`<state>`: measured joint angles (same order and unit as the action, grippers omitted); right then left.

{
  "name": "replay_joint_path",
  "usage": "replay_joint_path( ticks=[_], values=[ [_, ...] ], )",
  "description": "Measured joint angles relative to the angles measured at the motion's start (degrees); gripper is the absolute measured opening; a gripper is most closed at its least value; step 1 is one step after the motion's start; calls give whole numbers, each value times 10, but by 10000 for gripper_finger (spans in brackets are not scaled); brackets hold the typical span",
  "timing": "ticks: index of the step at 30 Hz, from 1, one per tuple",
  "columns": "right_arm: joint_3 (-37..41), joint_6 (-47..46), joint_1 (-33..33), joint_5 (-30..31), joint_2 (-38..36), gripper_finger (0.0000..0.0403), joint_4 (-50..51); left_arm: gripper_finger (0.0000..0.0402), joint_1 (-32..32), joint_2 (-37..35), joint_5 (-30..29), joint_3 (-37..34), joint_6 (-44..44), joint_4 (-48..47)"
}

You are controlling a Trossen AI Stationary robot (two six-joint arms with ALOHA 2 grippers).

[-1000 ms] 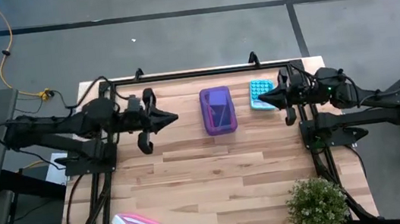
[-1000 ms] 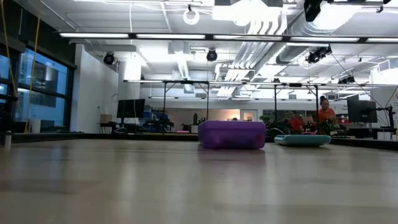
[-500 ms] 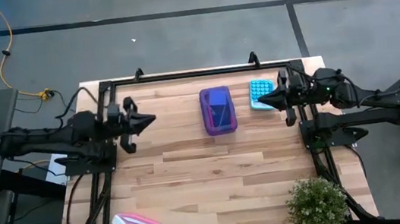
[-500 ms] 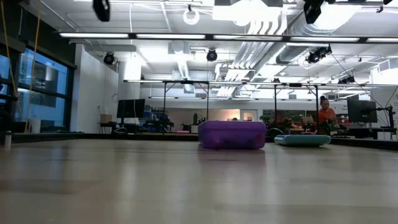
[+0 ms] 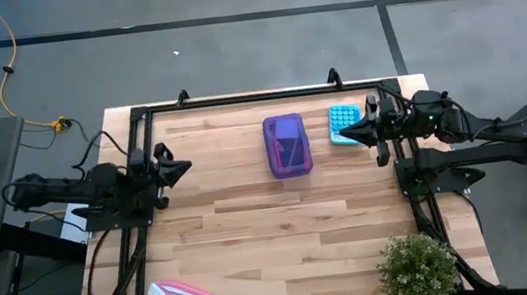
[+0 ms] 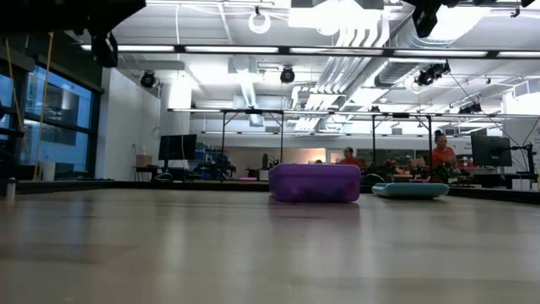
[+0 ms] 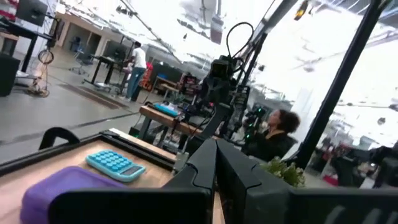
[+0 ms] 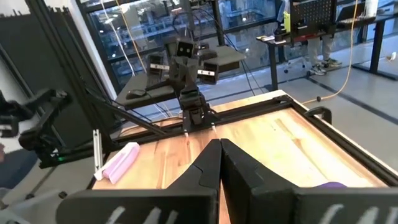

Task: Pack school essentials
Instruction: Return to Home Position

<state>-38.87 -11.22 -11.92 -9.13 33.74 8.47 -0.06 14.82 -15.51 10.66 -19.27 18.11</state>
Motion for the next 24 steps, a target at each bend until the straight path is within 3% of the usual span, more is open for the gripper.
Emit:
replay_joint_path(
  ticks=[7, 13, 18, 24],
  values=[
    [0, -5, 0, -2, 0, 0, 0, 0, 16, -56, -19, -101, -14, 91],
    [0, -5, 0, -2, 0, 0, -1, 0, 16, -96, -25, -100, -21, -37],
    [0, -4, 0, -7, 0, 0, -1, 0, 16, -130, 19, -100, -30, -159],
    [0, -12, 0, -10, -7, 0, 0, 0, 16, -129, 54, -99, 12, -163]
  ],
)
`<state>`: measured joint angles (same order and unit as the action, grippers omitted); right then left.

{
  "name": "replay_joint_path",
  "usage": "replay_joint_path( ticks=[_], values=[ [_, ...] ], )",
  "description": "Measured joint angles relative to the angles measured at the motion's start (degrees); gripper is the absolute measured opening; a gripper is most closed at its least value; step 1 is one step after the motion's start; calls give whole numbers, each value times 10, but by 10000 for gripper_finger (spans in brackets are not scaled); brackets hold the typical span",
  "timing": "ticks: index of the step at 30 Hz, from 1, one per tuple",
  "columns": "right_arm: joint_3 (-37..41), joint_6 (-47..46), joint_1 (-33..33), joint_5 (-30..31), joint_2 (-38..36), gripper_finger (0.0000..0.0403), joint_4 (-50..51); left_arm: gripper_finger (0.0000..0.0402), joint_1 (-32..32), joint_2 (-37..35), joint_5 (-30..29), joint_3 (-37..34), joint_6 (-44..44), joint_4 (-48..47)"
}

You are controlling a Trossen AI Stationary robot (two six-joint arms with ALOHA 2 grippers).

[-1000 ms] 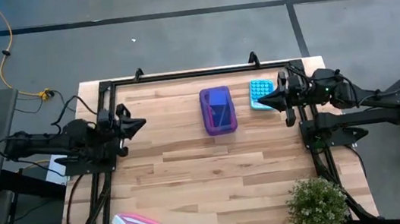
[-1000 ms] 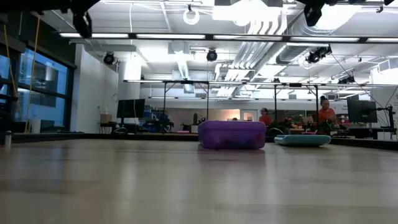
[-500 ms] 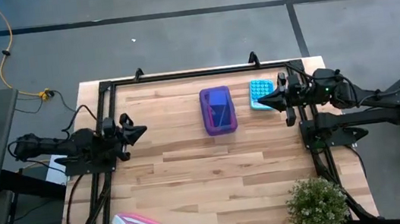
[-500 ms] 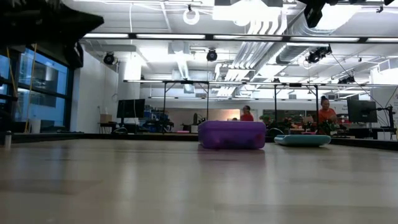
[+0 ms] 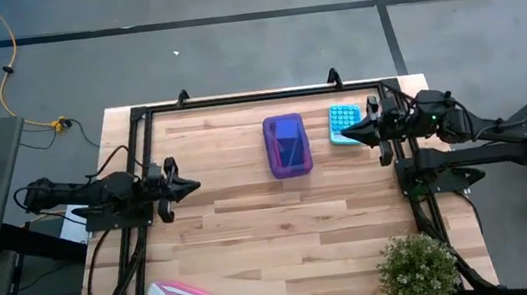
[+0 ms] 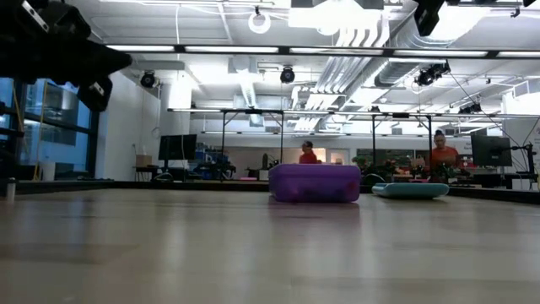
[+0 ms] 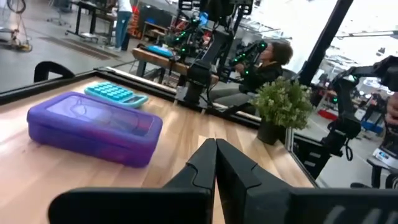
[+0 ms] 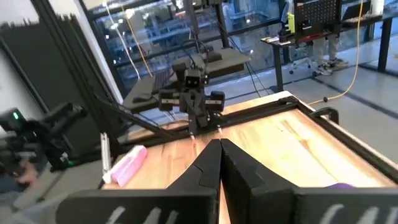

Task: Pack school essentials
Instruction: Return to Home Position

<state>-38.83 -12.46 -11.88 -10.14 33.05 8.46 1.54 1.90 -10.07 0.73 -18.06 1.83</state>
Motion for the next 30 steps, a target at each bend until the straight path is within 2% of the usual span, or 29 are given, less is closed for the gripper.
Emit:
replay_joint_path(
  ticks=[5, 11, 17, 23, 30],
  values=[
    [0, -21, 0, -13, -20, 0, 24, 0, 0, 8, 0, 0, -7, 1],
    [14, -14, 0, -36, -81, 0, 73, 0, 0, 8, 0, 0, -8, 1],
    [111, -66, 9, -33, -163, 0, -12, 0, 0, 8, 0, 0, -8, 1],
    [215, -54, 54, 34, -211, 0, -100, 0, 0, 8, 0, 0, -8, 1],
    [266, -12, 67, 73, -302, 0, -68, 0, 0, 8, -1, 0, -8, 1]
  ],
)
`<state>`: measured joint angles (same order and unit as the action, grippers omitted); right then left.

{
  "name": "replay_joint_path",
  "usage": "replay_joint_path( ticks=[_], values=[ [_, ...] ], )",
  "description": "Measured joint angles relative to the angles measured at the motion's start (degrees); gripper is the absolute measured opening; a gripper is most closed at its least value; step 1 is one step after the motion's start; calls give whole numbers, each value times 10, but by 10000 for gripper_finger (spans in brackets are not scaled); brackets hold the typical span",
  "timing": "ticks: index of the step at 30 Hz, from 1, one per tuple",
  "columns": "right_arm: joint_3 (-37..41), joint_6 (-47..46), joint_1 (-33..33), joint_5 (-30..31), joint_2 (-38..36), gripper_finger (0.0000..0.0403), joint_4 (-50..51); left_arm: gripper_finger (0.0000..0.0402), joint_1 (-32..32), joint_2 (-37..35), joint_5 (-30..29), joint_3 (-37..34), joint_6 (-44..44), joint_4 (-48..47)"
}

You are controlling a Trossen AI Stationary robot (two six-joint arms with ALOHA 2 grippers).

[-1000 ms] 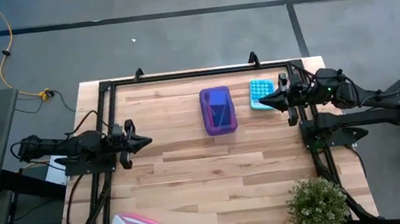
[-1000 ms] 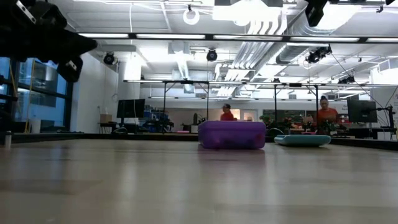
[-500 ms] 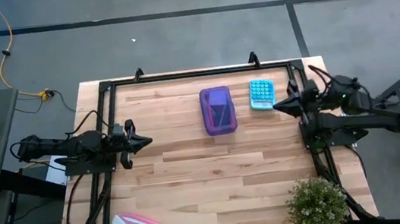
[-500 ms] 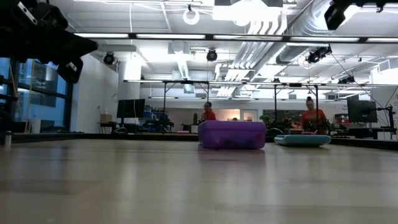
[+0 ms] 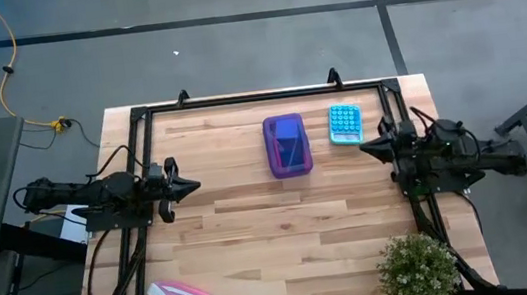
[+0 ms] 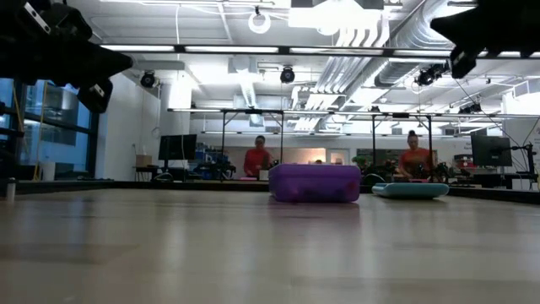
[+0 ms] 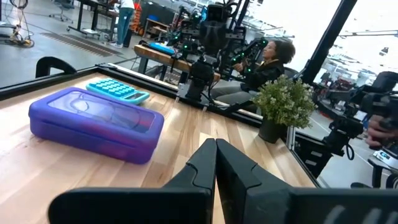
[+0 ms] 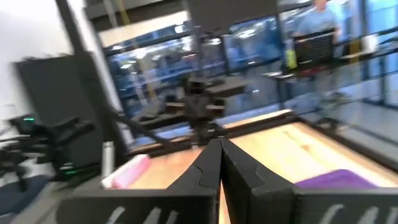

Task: Pack school essentials
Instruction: Return to Home Position

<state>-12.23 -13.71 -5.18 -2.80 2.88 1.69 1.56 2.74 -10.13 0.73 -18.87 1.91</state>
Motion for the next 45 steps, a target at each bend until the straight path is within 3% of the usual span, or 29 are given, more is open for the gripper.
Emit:
replay_joint_path(
  ticks=[3, 11, 22, 31, 40, 45],
  values=[
    [-3, 22, -1, 45, -28, 0, 43, 0, 0, 0, 0, 0, 0, 0],
    [-7, 48, -1, 80, -28, 0, 112, 0, 0, 4, 0, 1, 0, 3],
    [74, 38, 0, 94, -27, 0, 35, 1, 0, 4, 0, 1, 0, 5],
    [93, 82, 0, 104, -27, 0, 28, 1, 0, 4, 1, 1, 0, 5],
    [93, -83, 0, 103, -18, 0, 29, 1, 0, 4, 0, 1, 0, 5],
    [93, -95, 0, 104, -18, 0, 29, 1, 0, 4, 0, 1, 0, 5]
  ],
)
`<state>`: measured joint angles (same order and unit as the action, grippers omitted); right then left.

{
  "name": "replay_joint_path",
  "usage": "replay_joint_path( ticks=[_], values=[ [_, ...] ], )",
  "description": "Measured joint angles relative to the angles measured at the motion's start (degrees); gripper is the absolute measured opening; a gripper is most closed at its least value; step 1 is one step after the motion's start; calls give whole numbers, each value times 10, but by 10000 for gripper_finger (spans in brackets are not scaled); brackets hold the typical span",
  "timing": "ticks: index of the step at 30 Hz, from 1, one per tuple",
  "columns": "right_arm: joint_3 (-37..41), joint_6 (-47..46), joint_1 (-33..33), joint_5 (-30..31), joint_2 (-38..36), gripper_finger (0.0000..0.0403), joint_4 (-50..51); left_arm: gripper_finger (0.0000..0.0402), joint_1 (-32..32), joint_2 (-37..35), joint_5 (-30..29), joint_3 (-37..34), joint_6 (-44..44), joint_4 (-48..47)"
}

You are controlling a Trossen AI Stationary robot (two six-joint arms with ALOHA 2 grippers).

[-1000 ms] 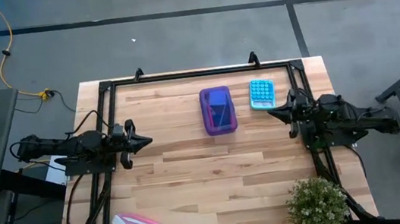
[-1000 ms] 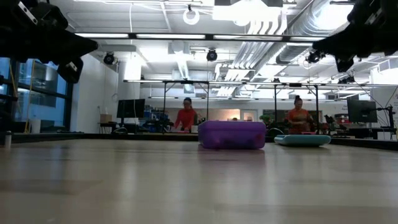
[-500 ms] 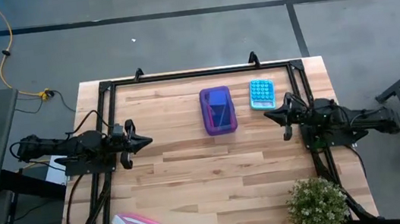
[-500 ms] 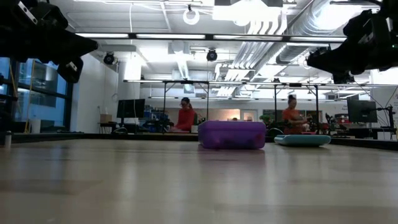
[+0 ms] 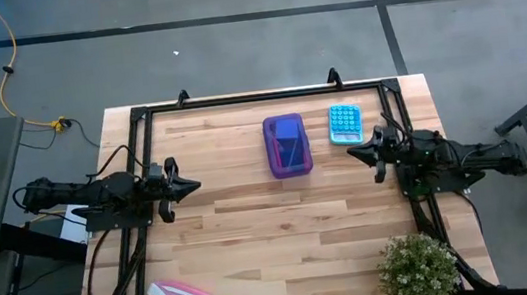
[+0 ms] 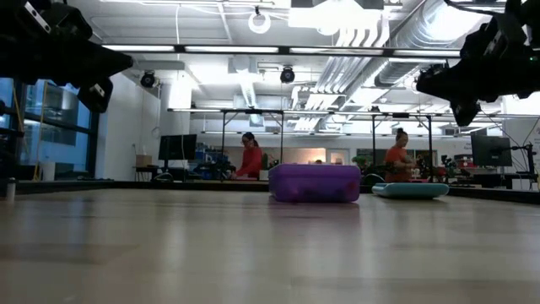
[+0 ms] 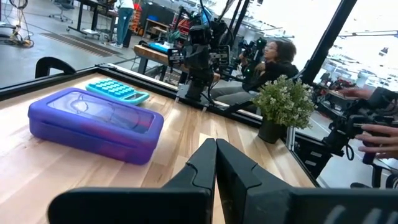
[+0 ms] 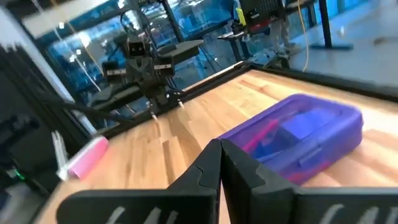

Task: Pack school essentials
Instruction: Return to Home Position

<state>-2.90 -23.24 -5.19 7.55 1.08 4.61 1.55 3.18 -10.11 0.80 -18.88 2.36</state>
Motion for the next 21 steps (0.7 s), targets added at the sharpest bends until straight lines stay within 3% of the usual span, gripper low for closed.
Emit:
replay_joint_path(
  ticks=[9, 21],
  values=[
    [0, 266, 25, -45, -10, 0, 6, 1, 0, 0, 0, 0, 0, 0],
    [0, 261, 30, -36, -7, 0, 5, 1, 0, 0, 0, 0, 0, 0]
  ],
)
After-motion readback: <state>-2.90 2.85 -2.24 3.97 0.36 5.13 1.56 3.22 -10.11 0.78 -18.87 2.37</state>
